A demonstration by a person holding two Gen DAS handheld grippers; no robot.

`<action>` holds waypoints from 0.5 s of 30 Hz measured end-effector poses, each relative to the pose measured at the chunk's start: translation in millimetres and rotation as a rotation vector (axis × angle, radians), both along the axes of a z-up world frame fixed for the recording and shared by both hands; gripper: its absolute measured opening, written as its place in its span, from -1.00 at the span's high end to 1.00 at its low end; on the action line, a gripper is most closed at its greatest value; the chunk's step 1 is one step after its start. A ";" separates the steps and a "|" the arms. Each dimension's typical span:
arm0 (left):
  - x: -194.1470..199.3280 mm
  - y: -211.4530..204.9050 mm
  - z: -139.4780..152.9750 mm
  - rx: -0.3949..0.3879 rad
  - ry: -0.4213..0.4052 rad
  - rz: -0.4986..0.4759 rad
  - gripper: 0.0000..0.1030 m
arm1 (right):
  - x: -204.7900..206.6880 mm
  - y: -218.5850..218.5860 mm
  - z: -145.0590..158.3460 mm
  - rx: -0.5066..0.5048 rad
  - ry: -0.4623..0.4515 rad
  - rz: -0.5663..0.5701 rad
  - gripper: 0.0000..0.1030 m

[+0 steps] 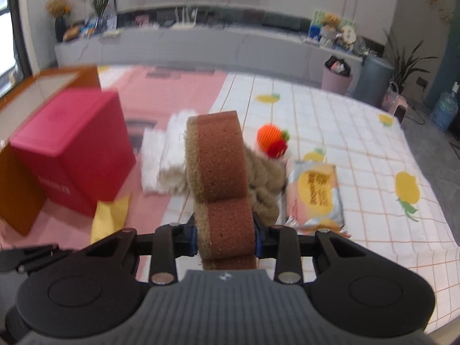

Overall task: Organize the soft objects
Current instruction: 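Lift the yellow cloth and brown sponge and carry both toward the orange box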

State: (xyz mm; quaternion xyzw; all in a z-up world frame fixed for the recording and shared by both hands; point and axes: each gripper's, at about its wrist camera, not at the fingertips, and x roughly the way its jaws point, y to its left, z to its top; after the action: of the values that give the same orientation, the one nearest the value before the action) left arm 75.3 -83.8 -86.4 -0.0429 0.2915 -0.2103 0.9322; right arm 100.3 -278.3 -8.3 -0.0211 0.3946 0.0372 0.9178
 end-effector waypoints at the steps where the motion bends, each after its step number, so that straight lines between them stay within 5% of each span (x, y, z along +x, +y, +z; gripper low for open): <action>1: -2.8 -0.3 3.6 0.005 -0.012 0.004 0.88 | -2.2 -2.8 5.2 0.012 -0.015 -0.012 0.35; 15: -45.3 20.9 73.6 -0.042 -0.180 0.051 0.89 | -45.2 3.2 60.3 0.080 -0.193 -0.001 0.35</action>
State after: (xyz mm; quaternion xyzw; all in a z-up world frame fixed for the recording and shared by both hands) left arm 30.0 -62.9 -12.8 -0.0506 0.2007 -0.1957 0.9586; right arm 55.1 -275.1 52.0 0.0122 0.3027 0.0503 0.9517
